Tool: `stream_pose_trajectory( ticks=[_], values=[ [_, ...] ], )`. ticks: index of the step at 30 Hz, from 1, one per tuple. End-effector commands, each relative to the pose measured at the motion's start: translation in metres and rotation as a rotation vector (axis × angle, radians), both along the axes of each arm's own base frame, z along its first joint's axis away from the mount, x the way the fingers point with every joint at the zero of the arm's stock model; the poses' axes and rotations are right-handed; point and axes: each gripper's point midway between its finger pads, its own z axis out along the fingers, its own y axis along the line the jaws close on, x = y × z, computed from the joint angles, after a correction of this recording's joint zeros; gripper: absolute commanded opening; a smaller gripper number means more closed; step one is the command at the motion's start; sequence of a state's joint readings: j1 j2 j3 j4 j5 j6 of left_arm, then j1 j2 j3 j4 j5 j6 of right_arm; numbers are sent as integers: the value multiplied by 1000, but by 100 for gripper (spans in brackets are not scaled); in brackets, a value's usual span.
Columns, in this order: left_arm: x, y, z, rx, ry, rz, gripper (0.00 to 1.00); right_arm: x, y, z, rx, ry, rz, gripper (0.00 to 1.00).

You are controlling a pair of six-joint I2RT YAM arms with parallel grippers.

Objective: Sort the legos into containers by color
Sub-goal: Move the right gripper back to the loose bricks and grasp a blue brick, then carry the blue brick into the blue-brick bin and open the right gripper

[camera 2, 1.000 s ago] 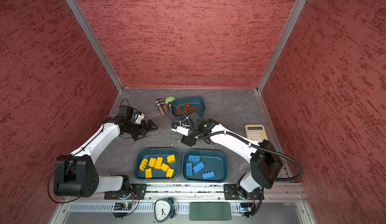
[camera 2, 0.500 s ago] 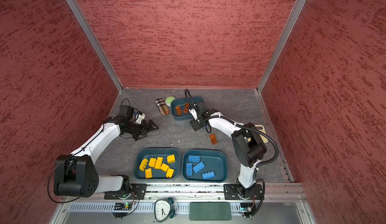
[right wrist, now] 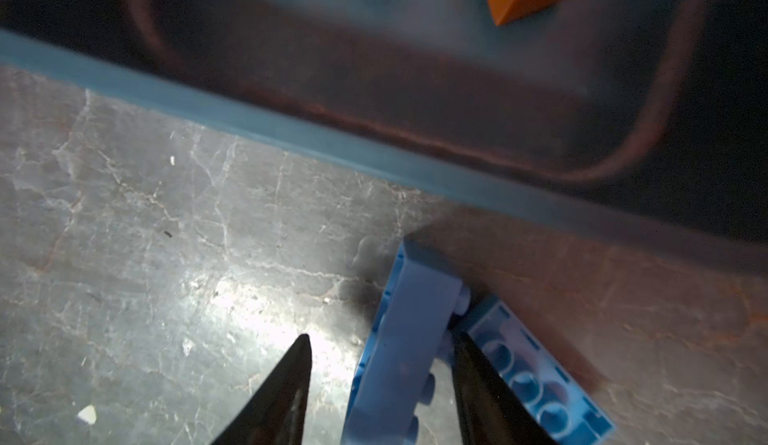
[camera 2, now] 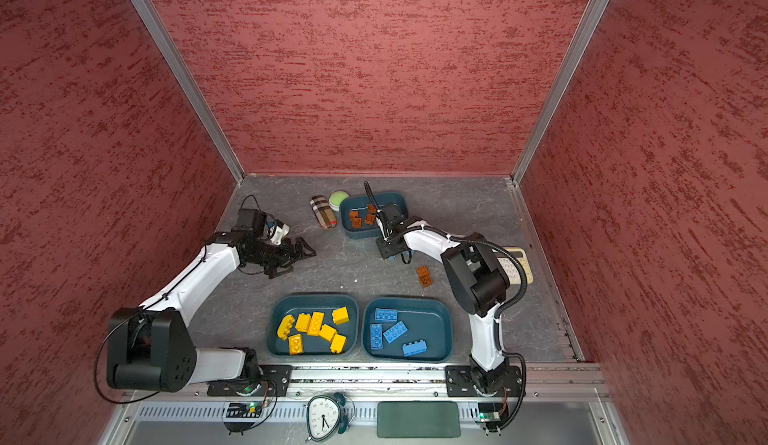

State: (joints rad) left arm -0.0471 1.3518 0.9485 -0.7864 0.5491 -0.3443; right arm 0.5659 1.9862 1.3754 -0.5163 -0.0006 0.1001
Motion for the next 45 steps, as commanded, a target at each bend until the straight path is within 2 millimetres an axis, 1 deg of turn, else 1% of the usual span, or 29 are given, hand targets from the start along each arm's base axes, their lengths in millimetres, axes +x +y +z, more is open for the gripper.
stream_pose_trajectory(
  ticks=[1,6,9,12,14,17,20,24,25,28,30,31,32,36,38,40,42,45],
  values=[
    [5,-4,5,-16,-23,-9,99,14,2,4,-8,-36,-31,51],
    [3,-3,5,-13,-23,-9,99,18,2,-4,-36,-27,-31,42],
    [2,-3,5,-13,-22,-8,99,17,5,-2,-36,-32,-22,33],
    [1,-3,6,-13,-22,-9,100,12,7,8,-22,-32,-2,23],
    [1,-3,8,-13,-29,-10,99,6,8,18,-1,-30,19,20],
    [2,-6,12,-30,-35,-16,100,-9,16,40,36,-41,82,19],
    [4,-10,15,-47,-39,-22,100,-32,23,60,40,-47,170,20],
    [5,-15,18,-57,-47,-33,99,-79,28,81,91,-13,246,20],
    [5,-16,17,-58,-46,-37,100,-93,26,84,106,10,243,20],
    [6,-22,17,-68,-43,-51,99,-130,19,90,114,65,213,20],
    [5,-26,17,-73,-42,-64,99,-151,12,91,119,93,185,21],
    [5,-27,17,-76,-40,-67,99,-161,5,89,118,109,159,21],
    [5,-29,17,-81,-40,-71,99,-169,0,92,126,112,137,21],
    [3,-34,17,-90,-32,-93,99,-198,-29,88,126,153,36,21],
    [2,-36,17,-88,-30,-100,99,-210,-38,85,131,180,-6,21],
    [2,-36,18,-89,-33,-103,99,-221,-47,77,129,212,-43,22],
    [2,-37,18,-87,-31,-103,99,-231,-52,65,123,253,-57,23],
    [2,-38,17,-86,-31,-107,99,-236,-49,55,125,271,-44,25]
  ],
)
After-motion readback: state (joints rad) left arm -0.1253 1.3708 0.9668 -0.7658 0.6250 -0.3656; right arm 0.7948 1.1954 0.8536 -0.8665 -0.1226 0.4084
